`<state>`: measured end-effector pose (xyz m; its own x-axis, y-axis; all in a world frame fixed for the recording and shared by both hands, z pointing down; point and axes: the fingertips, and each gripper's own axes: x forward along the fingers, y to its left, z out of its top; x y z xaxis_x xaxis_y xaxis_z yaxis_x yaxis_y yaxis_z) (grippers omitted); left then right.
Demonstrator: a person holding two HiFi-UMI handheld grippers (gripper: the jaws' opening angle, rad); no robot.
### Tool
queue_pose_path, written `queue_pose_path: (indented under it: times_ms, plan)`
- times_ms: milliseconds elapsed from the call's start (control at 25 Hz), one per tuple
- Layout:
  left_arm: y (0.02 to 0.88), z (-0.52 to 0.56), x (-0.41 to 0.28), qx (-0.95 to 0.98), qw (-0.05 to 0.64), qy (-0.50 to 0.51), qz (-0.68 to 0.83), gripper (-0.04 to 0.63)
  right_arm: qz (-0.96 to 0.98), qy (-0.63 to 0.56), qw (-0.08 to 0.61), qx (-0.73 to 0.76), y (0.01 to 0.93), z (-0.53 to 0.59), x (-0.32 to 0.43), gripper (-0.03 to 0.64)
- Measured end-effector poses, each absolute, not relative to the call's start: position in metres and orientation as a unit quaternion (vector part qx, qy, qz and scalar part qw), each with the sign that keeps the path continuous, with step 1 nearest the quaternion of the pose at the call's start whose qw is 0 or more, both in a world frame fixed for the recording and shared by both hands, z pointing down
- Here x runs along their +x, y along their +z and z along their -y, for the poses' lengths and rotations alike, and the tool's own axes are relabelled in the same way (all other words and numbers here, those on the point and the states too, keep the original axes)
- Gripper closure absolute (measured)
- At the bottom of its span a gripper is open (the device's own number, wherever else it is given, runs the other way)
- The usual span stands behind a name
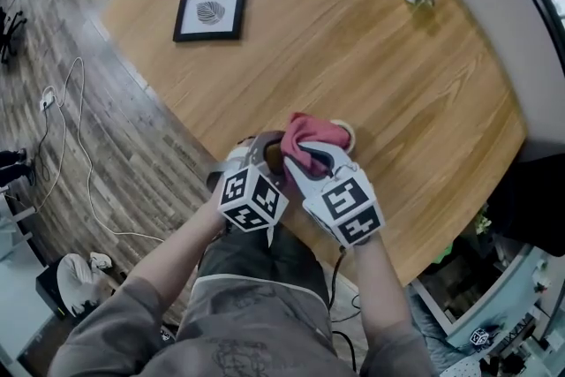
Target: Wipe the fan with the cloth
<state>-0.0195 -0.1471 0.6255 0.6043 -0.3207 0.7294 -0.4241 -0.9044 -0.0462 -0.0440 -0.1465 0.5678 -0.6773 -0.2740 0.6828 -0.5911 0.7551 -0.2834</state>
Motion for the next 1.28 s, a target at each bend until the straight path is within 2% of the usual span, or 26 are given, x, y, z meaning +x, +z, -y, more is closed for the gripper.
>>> queue_pose_path:
  times_ms: [120, 320, 600, 880, 1040, 1160, 1280]
  plan:
    - [0.626, 0.149, -0.019, 0.893, 0.053, 0.399, 0.204, 0.42, 0.876, 0.259, 0.32, 0.252, 0.578, 0.154, -0.046, 0.534]
    - [0.626, 0.15, -0.017, 0.896, 0.067, 0.392, 0.199, 0.422, 0.858, 0.21, 0.367, 0.29, 0.579, 0.165, -0.032, 0.534]
    - [0.628, 0.151, -0.017, 0.898, 0.072, 0.391, 0.188, 0.422, 0.831, 0.25, 0.308, 0.391, 0.566, 0.194, 0.014, 0.534]
    - [0.627, 0.148, -0.019, 0.897, 0.072, 0.397, 0.179, 0.422, 0.779, 0.268, 0.294, 0.484, 0.562, 0.198, 0.078, 0.535]
    - [0.625, 0.148, -0.018, 0.902, 0.073, 0.391, 0.169, 0.422, 0.766, 0.217, 0.324, 0.511, 0.558, 0.185, 0.08, 0.535]
    - [0.625, 0.147, -0.019, 0.902, 0.066, 0.397, 0.158, 0.422, 0.784, 0.205, 0.353, 0.467, 0.561, 0.172, 0.058, 0.537]
    - [0.626, 0.149, -0.02, 0.902, 0.068, 0.396, 0.156, 0.422, 0.81, 0.206, 0.352, 0.421, 0.563, 0.166, 0.027, 0.535]
